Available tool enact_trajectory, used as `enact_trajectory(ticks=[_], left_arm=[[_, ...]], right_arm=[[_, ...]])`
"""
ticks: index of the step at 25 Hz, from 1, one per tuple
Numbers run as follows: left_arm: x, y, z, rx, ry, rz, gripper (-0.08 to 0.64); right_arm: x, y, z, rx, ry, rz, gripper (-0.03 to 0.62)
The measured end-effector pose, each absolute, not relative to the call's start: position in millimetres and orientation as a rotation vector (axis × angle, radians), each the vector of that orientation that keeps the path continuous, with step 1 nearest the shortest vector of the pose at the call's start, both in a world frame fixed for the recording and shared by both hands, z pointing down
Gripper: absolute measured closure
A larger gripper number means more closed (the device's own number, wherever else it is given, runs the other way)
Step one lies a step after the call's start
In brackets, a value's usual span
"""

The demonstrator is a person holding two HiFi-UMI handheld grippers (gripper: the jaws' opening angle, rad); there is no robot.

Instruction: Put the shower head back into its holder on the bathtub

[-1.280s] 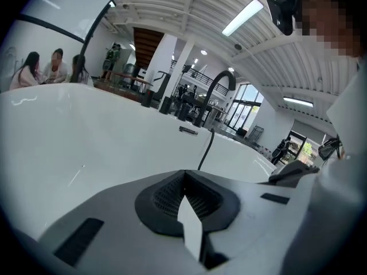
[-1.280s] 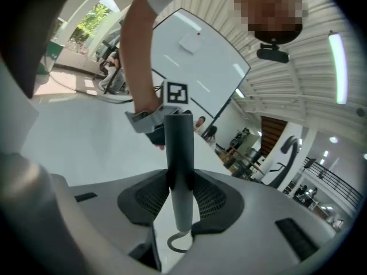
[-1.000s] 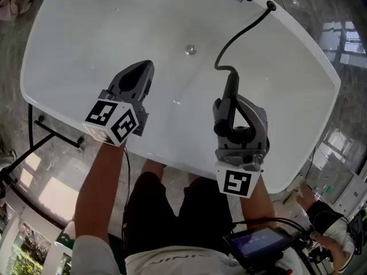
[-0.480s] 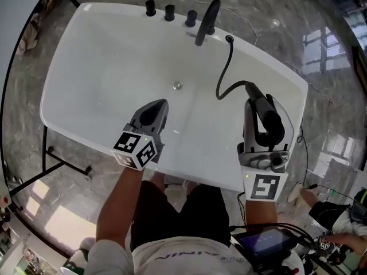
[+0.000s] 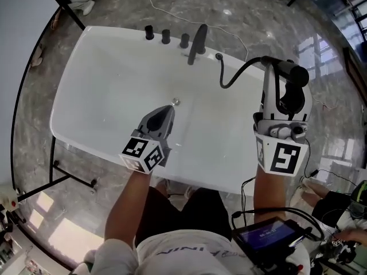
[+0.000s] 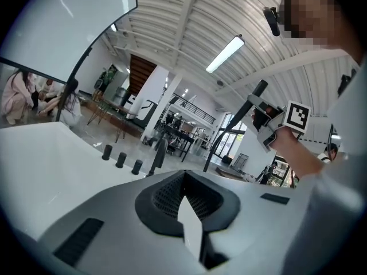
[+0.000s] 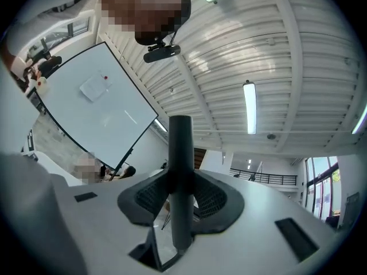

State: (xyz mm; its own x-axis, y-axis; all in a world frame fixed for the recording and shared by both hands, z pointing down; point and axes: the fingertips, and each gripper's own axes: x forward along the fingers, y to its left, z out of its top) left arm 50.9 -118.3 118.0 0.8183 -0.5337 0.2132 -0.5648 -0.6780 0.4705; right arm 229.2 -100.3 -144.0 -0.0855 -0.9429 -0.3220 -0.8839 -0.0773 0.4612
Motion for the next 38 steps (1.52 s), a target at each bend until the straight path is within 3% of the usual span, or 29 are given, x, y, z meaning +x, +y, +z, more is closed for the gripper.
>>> enact_trajectory(ticks=[15,26,38], left_arm=[[63.6,-112.7,87.7,2.523,-0.773,0.085,0.546],[60.2,-118.7,122.6,2.482,-0.791,0.079,0.545],[64.7,-130.0,205.1,2.47,-0.81,0.159,0.546]], right_arm=[[282.8,-186.7,-195.3,2.094,-2.004,-0.934,0.457],[306.7,-254.6,-92.1,2.055,-2.05,-0.725,0.458],[350.4,-300.6,47.3,2.09,-2.253,-0.272,0.457]])
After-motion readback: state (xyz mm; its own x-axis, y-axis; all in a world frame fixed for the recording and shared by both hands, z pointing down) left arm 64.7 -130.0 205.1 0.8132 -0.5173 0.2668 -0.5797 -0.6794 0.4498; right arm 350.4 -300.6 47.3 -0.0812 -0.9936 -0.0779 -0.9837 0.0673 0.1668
